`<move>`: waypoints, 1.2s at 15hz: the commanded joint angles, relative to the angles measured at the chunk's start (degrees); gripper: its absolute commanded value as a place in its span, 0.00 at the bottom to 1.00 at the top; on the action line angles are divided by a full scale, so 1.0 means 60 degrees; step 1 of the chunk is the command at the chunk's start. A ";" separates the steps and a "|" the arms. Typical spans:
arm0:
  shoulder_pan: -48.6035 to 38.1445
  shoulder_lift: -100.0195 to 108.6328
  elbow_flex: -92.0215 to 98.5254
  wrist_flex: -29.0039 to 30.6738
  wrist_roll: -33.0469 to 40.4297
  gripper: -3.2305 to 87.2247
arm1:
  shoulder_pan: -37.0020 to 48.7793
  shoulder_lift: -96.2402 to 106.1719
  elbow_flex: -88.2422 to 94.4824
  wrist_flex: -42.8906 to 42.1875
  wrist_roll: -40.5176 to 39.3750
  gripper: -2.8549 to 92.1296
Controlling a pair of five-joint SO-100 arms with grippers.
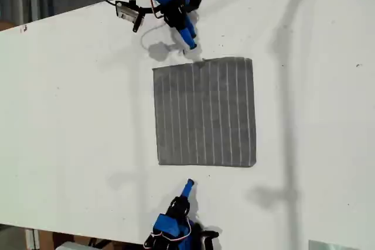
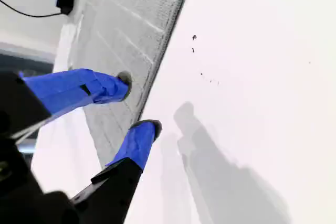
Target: Grasp corners of a square towel and fold twice.
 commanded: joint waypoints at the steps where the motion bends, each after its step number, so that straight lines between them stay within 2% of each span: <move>1: -0.0981 -0.0220 0.0044 -0.0117 -0.5288 0.18 | 0.1553 -0.0044 0.0088 -0.0044 -0.0776 0.24; 9: -0.0981 -0.0234 0.0044 -0.0132 -0.5288 0.18 | 0.1436 -0.0044 0.0103 -0.0073 -0.1099 0.22; 11: -0.0952 -0.0234 0.0044 -0.0132 -0.5347 0.19 | 0.0864 -0.0044 0.0366 -0.0601 -0.1040 0.27; 13: -0.0938 -0.0220 0.0059 -0.0146 -0.5273 0.20 | 0.1772 -0.0308 -0.0278 -0.1143 -0.2124 0.26; 14: -0.0938 -0.0205 0.0059 -0.0146 -0.5244 0.21 | 0.2329 -0.1509 -0.1816 -0.0762 -0.2710 0.27; 15: -0.0938 -0.0205 0.0059 -0.0146 -0.5244 0.21 | 0.2622 -0.4189 -0.3779 -0.0439 -0.3208 0.29; 17: -0.0938 -0.0205 0.0059 -0.0161 -0.5244 0.22 | 0.1992 -0.9331 -0.6475 -0.0615 -0.3384 0.30; 18: -0.0923 -0.0205 0.0059 -0.0161 -0.5244 0.22 | 0.1201 -1.0737 -0.7017 -0.0483 -0.2798 0.31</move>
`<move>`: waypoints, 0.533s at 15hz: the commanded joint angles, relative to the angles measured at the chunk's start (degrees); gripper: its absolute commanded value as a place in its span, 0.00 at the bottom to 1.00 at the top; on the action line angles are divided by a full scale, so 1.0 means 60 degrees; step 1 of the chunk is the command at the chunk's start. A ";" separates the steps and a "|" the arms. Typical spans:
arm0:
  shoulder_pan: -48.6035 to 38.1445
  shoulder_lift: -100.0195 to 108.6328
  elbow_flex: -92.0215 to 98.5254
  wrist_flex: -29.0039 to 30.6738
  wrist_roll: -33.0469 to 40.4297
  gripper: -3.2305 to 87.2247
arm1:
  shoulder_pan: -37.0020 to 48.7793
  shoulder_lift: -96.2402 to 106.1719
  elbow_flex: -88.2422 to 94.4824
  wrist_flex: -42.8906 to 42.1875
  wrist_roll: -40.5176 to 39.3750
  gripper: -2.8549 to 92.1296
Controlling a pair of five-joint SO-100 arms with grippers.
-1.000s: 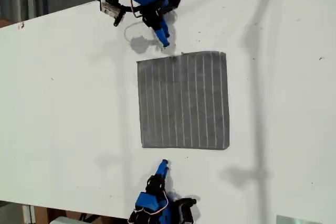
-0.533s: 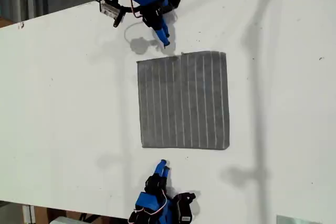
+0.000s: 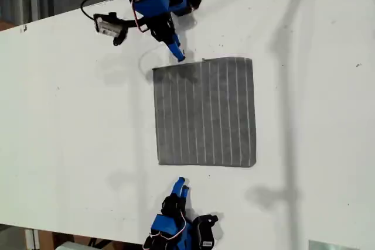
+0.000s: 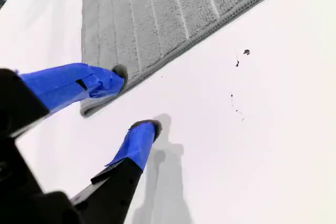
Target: Grasp corners of a square towel and fold twice.
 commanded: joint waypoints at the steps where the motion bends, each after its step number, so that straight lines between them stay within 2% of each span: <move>1: -0.0015 0.0000 0.0059 -0.0176 -0.0029 0.22 | -0.1919 -0.3428 -0.1406 0.0059 0.1392 0.31; 2: -0.0015 0.0000 0.0059 -0.0176 0.0000 0.22 | -0.3369 -0.3750 -0.1113 -0.0205 0.2754 0.32; 4: -0.0044 0.0015 0.0059 -0.0176 0.0044 0.22 | -0.6548 -0.2578 -0.0396 -0.0029 0.6416 0.32; 5: -0.0044 0.0015 0.0073 -0.0176 0.0059 0.22 | -0.7544 -0.2402 -0.0161 -0.0469 0.7456 0.32; 7: -0.0044 0.0015 0.0073 -0.0190 0.0073 0.22 | -0.7529 -0.4526 -0.1392 -0.1479 0.6592 0.32; 8: -0.0044 0.0015 0.0073 -0.0190 0.0073 0.22 | -0.7368 -0.5742 -0.2505 -0.1465 0.6021 0.32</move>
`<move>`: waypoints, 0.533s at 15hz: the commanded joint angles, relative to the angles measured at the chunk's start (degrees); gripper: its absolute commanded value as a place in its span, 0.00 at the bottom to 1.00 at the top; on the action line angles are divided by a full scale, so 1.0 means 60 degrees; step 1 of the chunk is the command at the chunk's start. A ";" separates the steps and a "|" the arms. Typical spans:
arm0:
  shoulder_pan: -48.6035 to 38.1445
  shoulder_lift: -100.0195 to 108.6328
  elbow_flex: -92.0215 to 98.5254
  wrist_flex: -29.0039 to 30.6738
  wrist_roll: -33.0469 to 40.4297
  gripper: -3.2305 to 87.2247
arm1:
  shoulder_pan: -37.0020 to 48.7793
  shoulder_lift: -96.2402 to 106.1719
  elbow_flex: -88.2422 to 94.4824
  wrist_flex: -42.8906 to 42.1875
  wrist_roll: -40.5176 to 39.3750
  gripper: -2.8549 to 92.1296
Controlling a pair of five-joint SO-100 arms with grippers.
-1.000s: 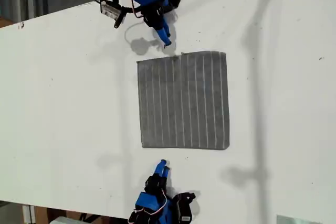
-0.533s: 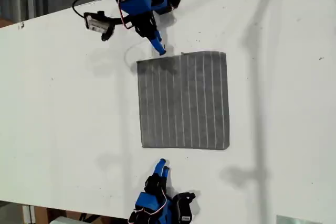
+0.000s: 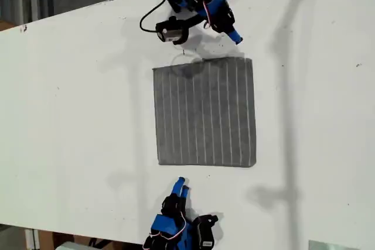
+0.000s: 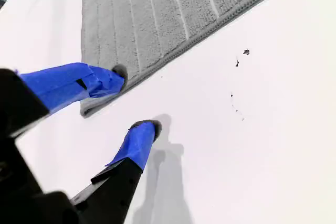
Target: Grasp corners of a square towel and fold twice.
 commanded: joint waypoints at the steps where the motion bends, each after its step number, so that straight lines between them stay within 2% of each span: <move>1: -0.0029 0.0029 0.0073 -0.0190 0.0073 0.22 | 0.0073 -0.2036 -0.2329 -0.0454 -0.0952 0.33; 6: 0.0000 0.0059 0.0073 -0.0205 0.0146 0.22 | 0.1274 -0.3867 -0.3179 -0.2007 -0.2959 0.33; 8: 0.0073 0.0073 0.0073 -0.0205 0.0146 0.22 | 0.1567 -0.4087 -0.2812 -0.2197 -0.3120 0.33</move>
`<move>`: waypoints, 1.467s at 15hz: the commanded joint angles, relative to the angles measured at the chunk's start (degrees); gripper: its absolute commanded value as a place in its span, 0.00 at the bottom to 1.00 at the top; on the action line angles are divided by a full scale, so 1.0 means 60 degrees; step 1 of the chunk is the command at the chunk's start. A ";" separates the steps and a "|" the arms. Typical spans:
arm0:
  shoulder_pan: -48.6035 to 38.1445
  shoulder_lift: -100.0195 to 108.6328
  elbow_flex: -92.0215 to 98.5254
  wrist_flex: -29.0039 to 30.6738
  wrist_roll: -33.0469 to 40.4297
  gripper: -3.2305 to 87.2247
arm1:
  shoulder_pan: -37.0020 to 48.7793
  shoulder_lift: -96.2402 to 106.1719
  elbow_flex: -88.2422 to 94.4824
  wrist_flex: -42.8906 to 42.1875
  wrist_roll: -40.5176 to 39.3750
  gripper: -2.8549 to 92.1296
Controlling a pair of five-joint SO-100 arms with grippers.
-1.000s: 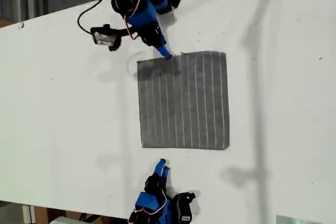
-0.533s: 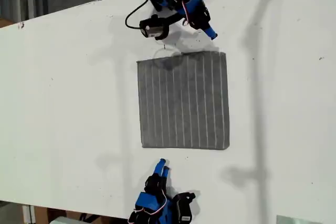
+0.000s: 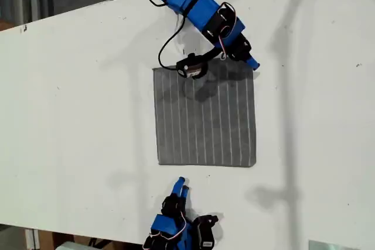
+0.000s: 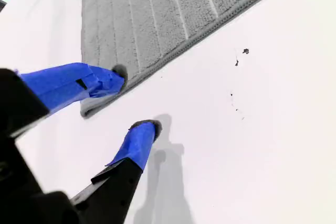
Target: Grasp corners of a square towel and fold twice.
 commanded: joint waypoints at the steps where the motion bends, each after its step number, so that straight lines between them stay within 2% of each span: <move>1: 0.0073 0.0088 0.0073 -0.0205 0.0088 0.22 | 0.0278 0.0088 0.0396 -0.0718 -0.0161 0.33; 2: 0.0088 0.0088 0.0073 -0.0205 0.0088 0.22 | 0.0337 0.0044 0.0791 -0.1128 -0.0103 0.33; 10: 0.0220 0.0146 0.0088 -0.0220 0.0088 0.22 | 0.0776 -0.0088 0.2241 -0.1553 0.0029 0.33; 12: 0.0249 0.0146 0.0088 -0.0220 0.0059 0.22 | 0.0806 -0.0381 0.2124 -0.2153 -0.0029 0.14; 13: 0.0278 0.0146 0.0088 -0.0220 0.0000 0.22 | 0.0850 -0.0615 0.1816 -0.2227 -0.0220 0.09; 15: 0.0381 0.0146 0.0088 -0.0220 -0.0088 0.22 | 0.0762 -0.1597 0.0088 -0.1392 -0.0791 0.18; 16: 0.0396 0.0146 0.0088 -0.0220 -0.0103 0.22 | 0.0776 -0.2285 -0.0967 -0.0571 -0.0937 0.13; 17: 0.0396 0.0161 0.0088 -0.0220 -0.0117 0.22 | 0.0820 -0.2681 -0.1494 -0.0264 -0.1084 0.03; 20: 0.0864 0.0249 0.0073 -0.0454 -0.0615 0.22 | 0.0967 -0.2739 -0.1802 0.0117 -0.1289 0.03; 22: 0.1509 0.0249 -0.0249 -0.1318 -0.0645 0.23 | 0.1143 -0.2651 -0.1802 0.0366 -0.1406 0.03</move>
